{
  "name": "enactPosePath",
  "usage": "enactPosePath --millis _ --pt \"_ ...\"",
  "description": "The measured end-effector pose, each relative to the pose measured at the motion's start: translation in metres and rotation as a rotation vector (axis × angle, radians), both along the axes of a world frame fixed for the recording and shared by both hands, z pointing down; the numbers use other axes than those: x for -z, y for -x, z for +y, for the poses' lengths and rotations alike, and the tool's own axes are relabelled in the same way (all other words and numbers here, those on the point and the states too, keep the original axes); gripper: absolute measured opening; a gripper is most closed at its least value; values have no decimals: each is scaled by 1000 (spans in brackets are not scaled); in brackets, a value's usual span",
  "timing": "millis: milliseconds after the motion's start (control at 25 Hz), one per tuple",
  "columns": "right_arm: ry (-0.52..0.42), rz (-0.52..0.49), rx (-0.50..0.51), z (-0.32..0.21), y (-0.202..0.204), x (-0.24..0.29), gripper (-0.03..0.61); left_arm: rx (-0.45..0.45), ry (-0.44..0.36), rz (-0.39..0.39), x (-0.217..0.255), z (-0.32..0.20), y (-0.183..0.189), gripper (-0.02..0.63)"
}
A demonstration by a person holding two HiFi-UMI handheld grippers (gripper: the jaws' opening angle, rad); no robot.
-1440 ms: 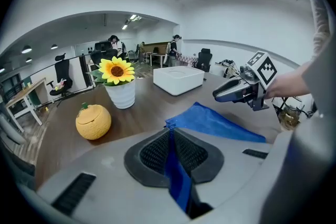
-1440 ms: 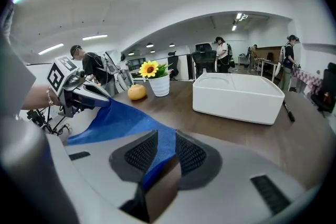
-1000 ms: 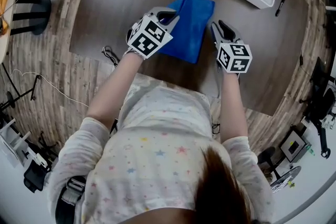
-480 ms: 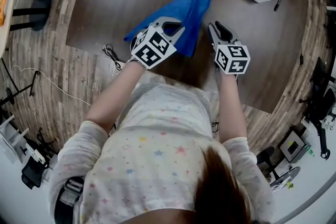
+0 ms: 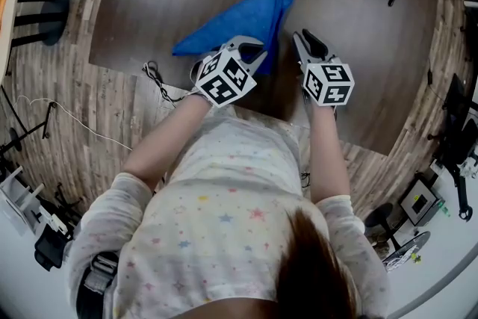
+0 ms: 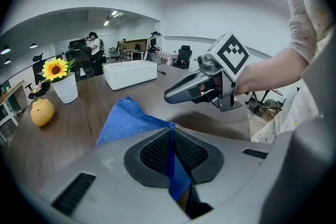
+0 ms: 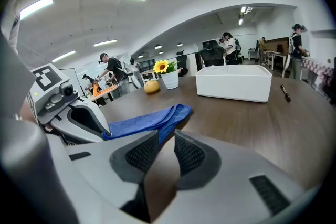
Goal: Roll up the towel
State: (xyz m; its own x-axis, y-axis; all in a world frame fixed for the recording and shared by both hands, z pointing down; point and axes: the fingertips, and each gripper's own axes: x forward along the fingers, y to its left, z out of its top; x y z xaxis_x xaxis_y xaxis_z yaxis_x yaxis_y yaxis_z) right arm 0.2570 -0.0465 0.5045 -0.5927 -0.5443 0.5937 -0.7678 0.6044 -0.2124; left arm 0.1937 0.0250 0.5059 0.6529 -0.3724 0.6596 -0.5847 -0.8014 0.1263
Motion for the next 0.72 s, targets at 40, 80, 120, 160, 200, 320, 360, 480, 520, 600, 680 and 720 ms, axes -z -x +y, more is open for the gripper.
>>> enactPosePath --millis 40,80,120,160,200,320,360,480,520,600,680,720 --pt "1 0 -2 1 -1 0 94 -8 4 -3 -2 3 -2 26" --pt "2 1 -4 3 -3 0 94 -14 9 -5 -3 5 -3 26" --pt "4 2 -7 3 -5 0 94 -20 14 -8 -5 7 -6 26" --pt "5 2 -10 4 -6 0 94 -26 19 -12 -7 9 -8 26" --pt "7 2 -14 3 -8 -1 92 -33 22 -17 -10 10 -10 26" --pt "9 -1 -20 1 -12 -2 91 -45 28 -22 -13 11 -14 26" --pt "9 -3 -21 1 -13 -3 91 -49 31 -20 -14 12 -16 26" --pt "11 -6 -19 0 -15 -2 87 -78 48 -14 -14 17 -23 26" --pt "12 -6 -17 -1 -15 -2 87 -95 63 -9 -15 20 -26 28" --pt "13 -6 -14 -2 -14 -2 87 -133 103 -10 -19 29 -31 29" --pt "13 -8 -12 -3 -12 -2 87 -172 137 -26 -25 39 -34 32" --pt "13 -9 -9 -3 -10 -2 86 -188 149 -30 -28 44 -35 40"
